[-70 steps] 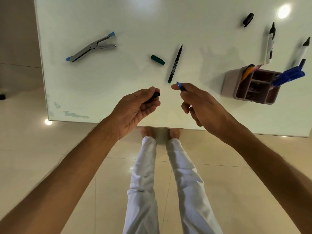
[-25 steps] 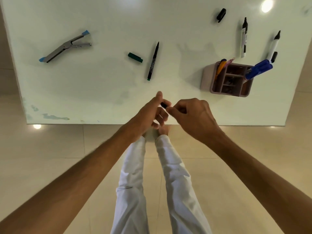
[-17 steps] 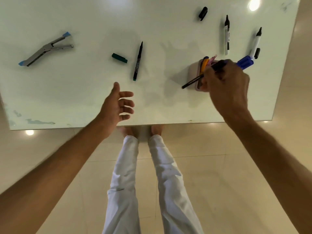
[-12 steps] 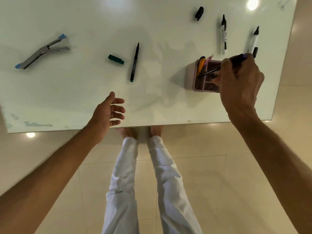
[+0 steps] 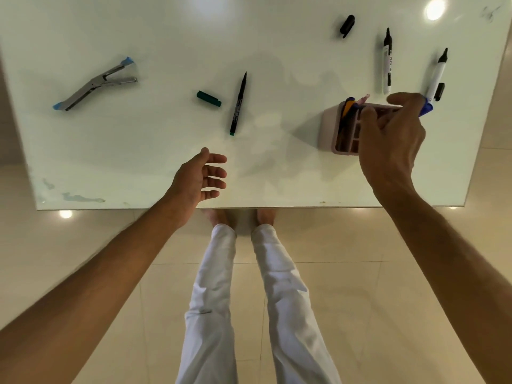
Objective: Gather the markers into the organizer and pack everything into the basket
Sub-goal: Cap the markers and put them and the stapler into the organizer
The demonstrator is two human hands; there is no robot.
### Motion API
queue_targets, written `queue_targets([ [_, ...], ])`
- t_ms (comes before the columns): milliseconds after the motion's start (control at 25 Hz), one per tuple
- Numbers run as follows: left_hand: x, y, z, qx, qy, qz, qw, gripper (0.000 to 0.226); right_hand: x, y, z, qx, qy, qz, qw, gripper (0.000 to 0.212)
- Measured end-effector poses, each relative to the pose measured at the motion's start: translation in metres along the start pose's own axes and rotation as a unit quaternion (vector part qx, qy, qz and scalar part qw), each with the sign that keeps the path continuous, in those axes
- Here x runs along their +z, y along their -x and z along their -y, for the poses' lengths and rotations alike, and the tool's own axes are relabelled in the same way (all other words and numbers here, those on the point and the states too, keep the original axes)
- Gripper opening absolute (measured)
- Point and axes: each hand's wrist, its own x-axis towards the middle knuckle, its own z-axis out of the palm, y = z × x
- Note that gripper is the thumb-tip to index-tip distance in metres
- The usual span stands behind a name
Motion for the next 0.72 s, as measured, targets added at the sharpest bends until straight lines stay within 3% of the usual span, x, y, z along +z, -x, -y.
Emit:
queue_targets([
  [120,-0.013,-0.002,-0.004,-0.001,0.016,-0.012,1.000,0.047,0.012,0.015,0.015,-0.058,-0.010,-0.005,0.998,0.030],
  [280,-0.031,-0.006,-0.011,0.000,0.029,-0.027,0.999,0.049,0.057,0.031,0.039,-0.109,0.017,0.134,0.985,0.021],
  [400,-0.044,-0.011,-0.019,0.001,0.042,-0.032,0.999,0.050,0.109,0.033,0.055,-0.064,0.051,0.223,0.971,0.032],
  [520,-0.057,-0.014,-0.027,-0.002,0.054,-0.033,0.998,0.050,0.158,0.032,0.068,-0.011,0.082,0.261,0.962,0.046],
  [720,-0.075,-0.017,-0.038,0.014,0.038,-0.019,0.999,0.048,0.194,0.024,0.074,0.004,0.127,0.238,0.963,0.029],
])
